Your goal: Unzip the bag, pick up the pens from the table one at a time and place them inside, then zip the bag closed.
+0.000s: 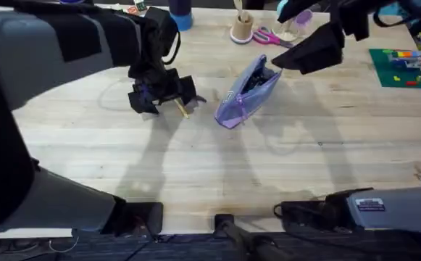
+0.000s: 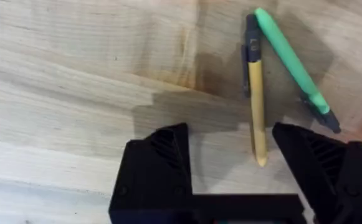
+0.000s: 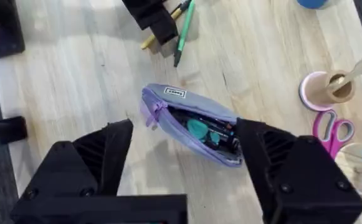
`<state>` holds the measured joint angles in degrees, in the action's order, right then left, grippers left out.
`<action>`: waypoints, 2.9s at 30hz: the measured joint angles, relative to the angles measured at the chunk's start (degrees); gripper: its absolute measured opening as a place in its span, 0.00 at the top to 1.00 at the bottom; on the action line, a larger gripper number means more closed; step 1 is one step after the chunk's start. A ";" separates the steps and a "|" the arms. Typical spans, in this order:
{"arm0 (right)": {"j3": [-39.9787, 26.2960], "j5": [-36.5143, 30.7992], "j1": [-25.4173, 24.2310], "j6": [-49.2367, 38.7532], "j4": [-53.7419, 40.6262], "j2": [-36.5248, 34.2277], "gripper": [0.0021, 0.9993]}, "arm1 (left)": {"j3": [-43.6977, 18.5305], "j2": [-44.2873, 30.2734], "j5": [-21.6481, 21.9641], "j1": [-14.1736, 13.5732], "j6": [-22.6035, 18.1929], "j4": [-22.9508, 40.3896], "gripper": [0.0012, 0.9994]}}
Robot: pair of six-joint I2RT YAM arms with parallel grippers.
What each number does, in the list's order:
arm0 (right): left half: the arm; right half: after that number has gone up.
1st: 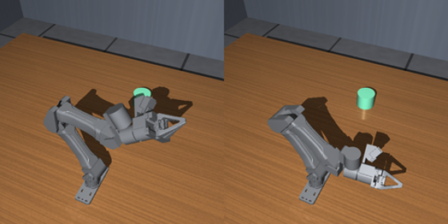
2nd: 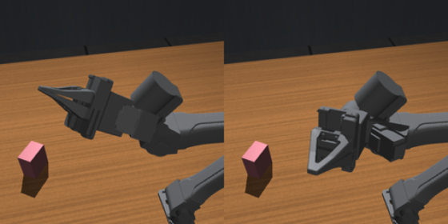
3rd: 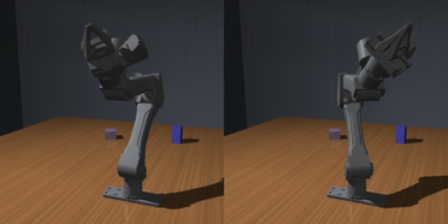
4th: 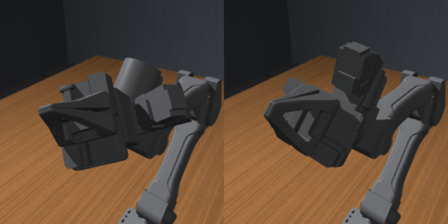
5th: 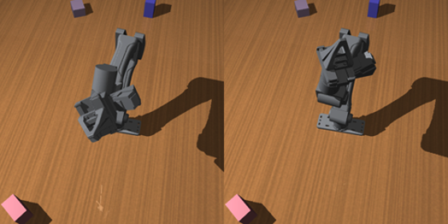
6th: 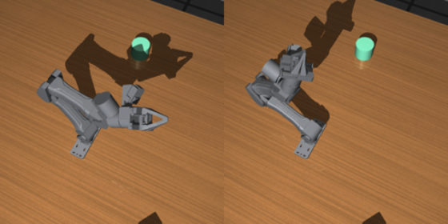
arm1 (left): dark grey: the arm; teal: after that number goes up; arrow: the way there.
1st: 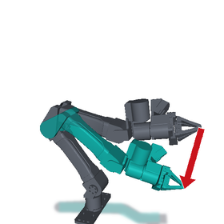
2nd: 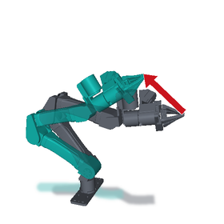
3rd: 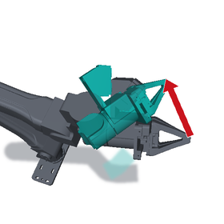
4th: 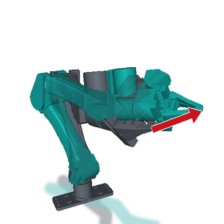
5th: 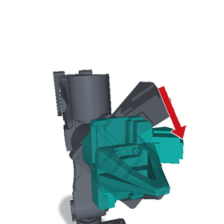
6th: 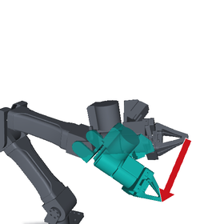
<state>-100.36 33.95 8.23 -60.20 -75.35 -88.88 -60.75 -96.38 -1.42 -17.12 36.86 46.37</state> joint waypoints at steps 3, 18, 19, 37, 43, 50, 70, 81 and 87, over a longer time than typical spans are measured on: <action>0.00 0.00 0.00 0.00 0.00 0.00 0.00 | 0.00 0.00 0.17 0.00 0.00 1.33 0.16; 0.00 0.00 0.00 0.01 0.00 0.00 0.00 | 0.31 0.00 1.06 0.00 0.02 5.53 0.50; 0.00 0.00 0.00 -0.01 0.00 0.00 0.00 | 0.31 0.00 1.09 0.00 0.02 5.51 0.52; 0.00 0.00 0.00 1.62 0.00 0.00 0.00 | 0.13 0.11 1.09 0.02 0.06 4.29 0.95; 0.00 0.02 0.00 6.91 -0.02 0.02 0.00 | -4.49 0.13 4.84 0.35 0.04 9.46 0.96; 0.00 0.04 0.00 10.88 -0.07 2.74 0.00 | -13.20 3.41 8.83 0.37 -3.30 8.76 0.96; 0.00 -4.92 0.00 21.66 -1.59 17.14 0.00 | -20.90 5.70 0.75 -11.81 -20.33 -11.41 0.96; 0.00 -14.45 -0.01 27.45 -9.59 24.49 0.00 | -20.90 5.68 -3.27 -17.39 -20.63 -14.63 0.96; 0.00 -15.69 -0.01 27.68 -10.51 26.47 0.00 | -20.96 4.41 -5.01 -19.06 -20.65 -18.65 0.96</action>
<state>-100.36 18.26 8.22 -32.51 -85.86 -62.41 -81.71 -91.97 -6.43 -36.18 16.21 27.72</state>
